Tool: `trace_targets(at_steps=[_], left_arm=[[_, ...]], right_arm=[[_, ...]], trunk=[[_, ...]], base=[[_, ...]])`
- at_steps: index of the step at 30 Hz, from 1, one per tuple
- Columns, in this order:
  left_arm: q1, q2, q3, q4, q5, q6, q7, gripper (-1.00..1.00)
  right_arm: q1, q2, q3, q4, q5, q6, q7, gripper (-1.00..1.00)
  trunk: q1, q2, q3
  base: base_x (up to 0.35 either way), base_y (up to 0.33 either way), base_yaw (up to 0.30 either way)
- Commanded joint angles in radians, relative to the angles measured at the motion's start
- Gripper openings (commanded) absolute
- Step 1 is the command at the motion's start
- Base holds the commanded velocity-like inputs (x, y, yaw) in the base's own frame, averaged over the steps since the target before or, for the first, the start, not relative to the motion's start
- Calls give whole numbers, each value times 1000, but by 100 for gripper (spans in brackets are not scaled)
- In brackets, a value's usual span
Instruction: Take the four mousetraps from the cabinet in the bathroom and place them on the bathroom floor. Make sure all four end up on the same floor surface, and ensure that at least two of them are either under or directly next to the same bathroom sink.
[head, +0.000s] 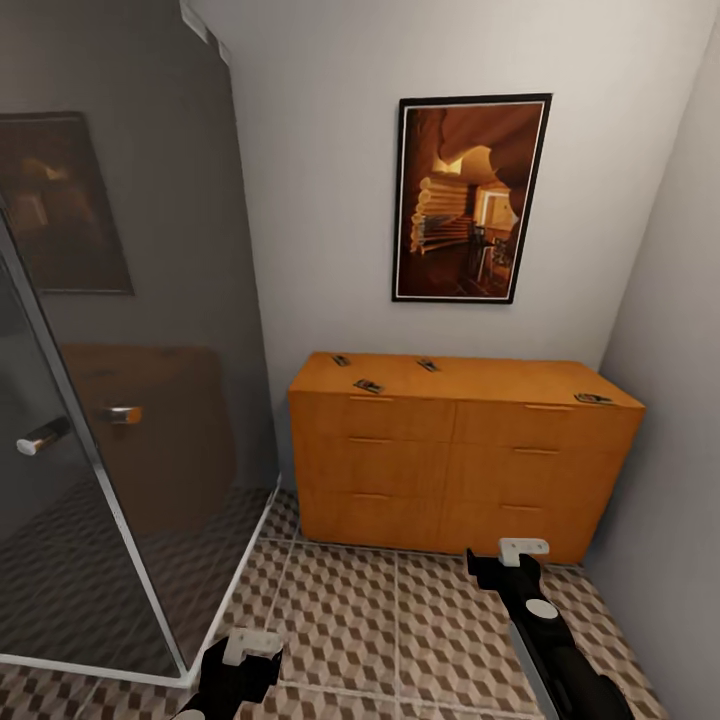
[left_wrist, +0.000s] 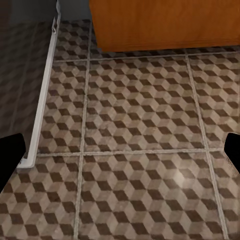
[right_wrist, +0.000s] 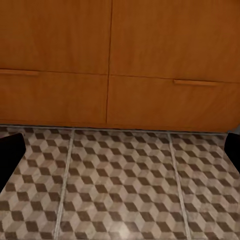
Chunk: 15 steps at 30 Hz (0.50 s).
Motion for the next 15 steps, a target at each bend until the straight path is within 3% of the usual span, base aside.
trace_targets(at_steps=[1,6,15], left_arm=[[-1,1,-3,-2,0,6,7,100],[-1,1,-4,-2,0,6,7,100],[-1,1,-4,-1,0,6,7,100]], right_arm=[[0,0,1,-1,0,6,-3,100],[-1,0,2,-1,0,6,-3,100],[0,0,1,-1,0,6,-3,100]], trunk=[[0,-1,-1],[0,-1,-1],[0,-1,-1]], base=[[192,-177,17],[132,-121,9],[29,-27,2]])
